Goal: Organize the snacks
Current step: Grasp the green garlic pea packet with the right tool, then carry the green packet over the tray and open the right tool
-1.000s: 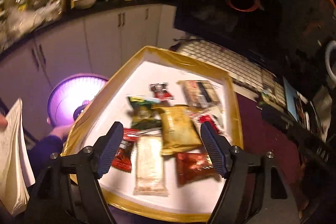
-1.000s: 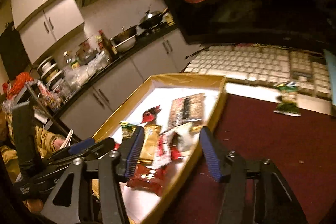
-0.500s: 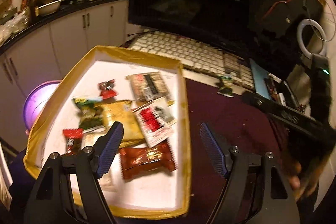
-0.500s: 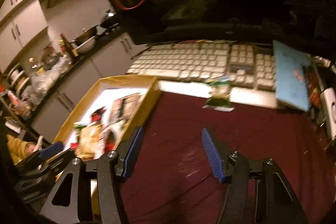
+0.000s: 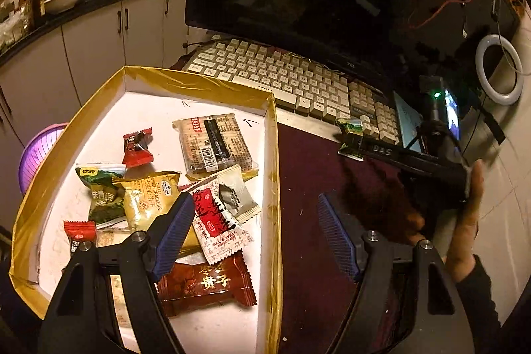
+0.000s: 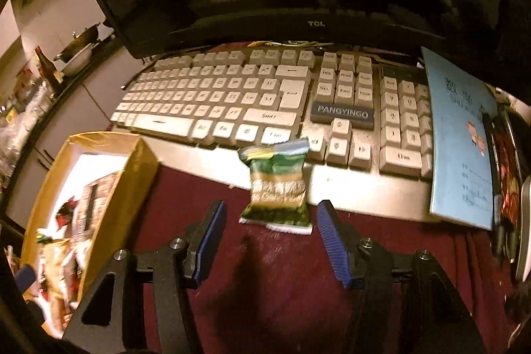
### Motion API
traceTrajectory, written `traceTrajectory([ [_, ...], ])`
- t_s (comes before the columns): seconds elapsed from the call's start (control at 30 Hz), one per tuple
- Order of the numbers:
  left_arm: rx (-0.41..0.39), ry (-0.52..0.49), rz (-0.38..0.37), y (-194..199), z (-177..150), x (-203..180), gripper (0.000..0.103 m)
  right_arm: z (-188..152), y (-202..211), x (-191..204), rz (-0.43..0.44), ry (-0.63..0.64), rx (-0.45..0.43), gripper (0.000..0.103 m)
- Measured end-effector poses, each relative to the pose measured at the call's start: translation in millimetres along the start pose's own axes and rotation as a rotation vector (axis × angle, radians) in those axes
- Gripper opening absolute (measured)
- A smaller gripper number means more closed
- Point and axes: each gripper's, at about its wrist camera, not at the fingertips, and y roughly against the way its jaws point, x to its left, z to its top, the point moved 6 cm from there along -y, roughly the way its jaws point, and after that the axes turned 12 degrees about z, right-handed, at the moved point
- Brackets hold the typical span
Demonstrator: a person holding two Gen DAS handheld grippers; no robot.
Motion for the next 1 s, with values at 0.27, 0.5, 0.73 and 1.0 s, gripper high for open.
traceTrajectory([
  [0.27, 0.013, 0.014, -0.041, -2.2, 0.2, -9.2, 0.076, -0.2, -15.9, -0.7, -0.023, 0.036, 0.012, 0.04],
  [0.5, 0.055, 0.043, -0.146, -4.0, -1.5, -22.8, 0.076, -29.7, 17.9, 28.3, 0.095, 0.055, 0.052, 0.037],
  [0.73, 0.138, 0.078, -0.251, -13.5, -11.6, -39.0, 0.068, -87.3, 64.3, 78.4, 0.218, 0.161, 0.031, 0.037],
  [1.0, 0.164, 0.049, -0.267, -7.7, -29.8, -50.6, 0.024, -110.8, 78.9, 108.5, 0.259, 0.218, 0.024, 0.037],
])
